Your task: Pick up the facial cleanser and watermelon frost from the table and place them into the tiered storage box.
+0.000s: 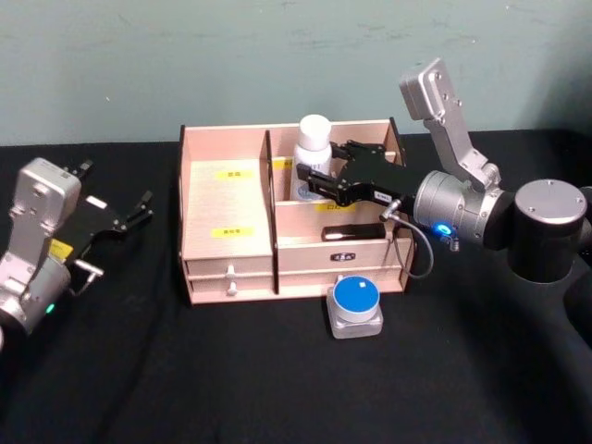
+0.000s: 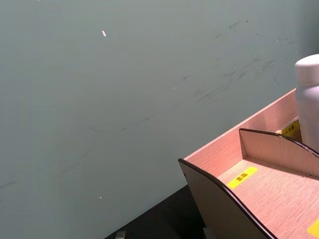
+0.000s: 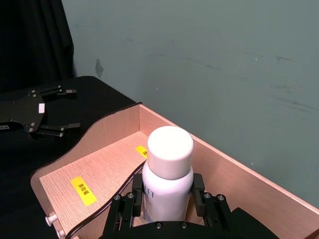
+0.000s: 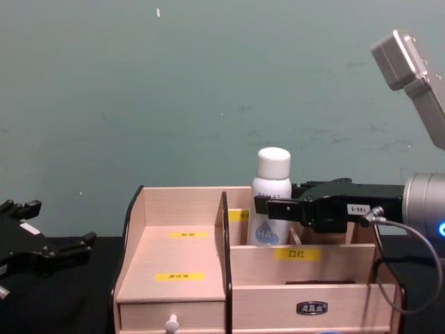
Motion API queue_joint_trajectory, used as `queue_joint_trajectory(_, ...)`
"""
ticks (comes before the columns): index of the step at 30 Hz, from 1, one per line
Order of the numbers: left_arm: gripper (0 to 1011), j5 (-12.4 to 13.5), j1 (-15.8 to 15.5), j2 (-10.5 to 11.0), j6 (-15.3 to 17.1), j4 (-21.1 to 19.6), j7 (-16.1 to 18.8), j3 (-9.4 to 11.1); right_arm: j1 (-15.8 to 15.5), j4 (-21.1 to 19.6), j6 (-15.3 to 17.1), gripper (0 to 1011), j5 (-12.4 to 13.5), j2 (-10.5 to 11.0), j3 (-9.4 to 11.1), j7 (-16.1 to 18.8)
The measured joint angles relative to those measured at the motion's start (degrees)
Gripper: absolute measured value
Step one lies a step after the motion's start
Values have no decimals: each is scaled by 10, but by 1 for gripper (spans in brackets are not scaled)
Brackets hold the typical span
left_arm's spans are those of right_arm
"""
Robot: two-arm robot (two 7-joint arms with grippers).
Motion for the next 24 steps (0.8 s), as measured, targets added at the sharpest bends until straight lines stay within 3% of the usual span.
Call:
queue_joint_trajectory(4,1001,0,0,0,0,0,0,0,0,-1,0,633,0,0,0,0)
queue_joint_trajectory(17,1001,0,0,0,0,0,0,0,-3,-6,-3,1002,2,2,3,0)
queue_joint_trajectory(24,1001,0,0,0,0,0,0,0,-16,-57,7,1000,5,22,12,-4)
